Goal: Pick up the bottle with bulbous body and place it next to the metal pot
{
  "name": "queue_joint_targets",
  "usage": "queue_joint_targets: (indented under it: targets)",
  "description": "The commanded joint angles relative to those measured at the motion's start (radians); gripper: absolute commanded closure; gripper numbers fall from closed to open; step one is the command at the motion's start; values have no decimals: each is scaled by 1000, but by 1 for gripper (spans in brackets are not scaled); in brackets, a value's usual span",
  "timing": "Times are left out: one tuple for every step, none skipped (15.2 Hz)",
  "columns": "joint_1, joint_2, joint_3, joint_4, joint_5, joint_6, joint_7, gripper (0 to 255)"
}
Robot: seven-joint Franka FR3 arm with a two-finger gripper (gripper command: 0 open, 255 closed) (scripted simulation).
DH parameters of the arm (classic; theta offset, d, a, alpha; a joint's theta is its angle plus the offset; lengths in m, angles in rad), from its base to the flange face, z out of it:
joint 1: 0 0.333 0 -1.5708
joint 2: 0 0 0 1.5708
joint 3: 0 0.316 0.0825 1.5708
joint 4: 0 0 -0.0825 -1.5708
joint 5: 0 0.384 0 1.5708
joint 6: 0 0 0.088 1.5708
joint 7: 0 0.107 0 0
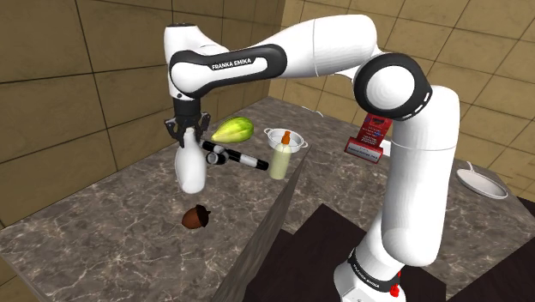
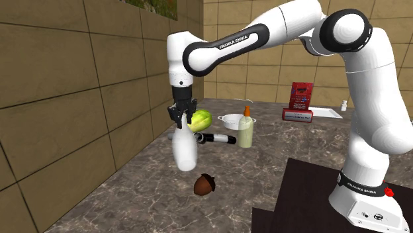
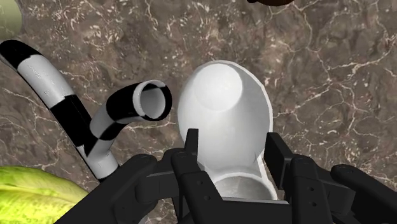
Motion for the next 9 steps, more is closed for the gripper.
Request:
queue_joint_targets:
  targets:
    - [1, -3, 1, 26, 2, -28, -3, 255]
    - [1, -5, 1, 36, 3, -40, -4, 255]
    - [2, -7, 2, 47, 4, -53, -6, 255]
    - [2, -9, 2, 58, 5, -66, -7, 255]
    - [2, -10, 3, 69, 6, -78, -8, 255]
    - [3, -12, 3, 81, 6, -91, -10, 255]
    - [3, -13, 3, 93, 7, -104, -11, 255]
    - [4, -13, 4, 105, 8, -117, -12, 255]
    - [5, -14, 4, 118, 8, -130, -14, 255]
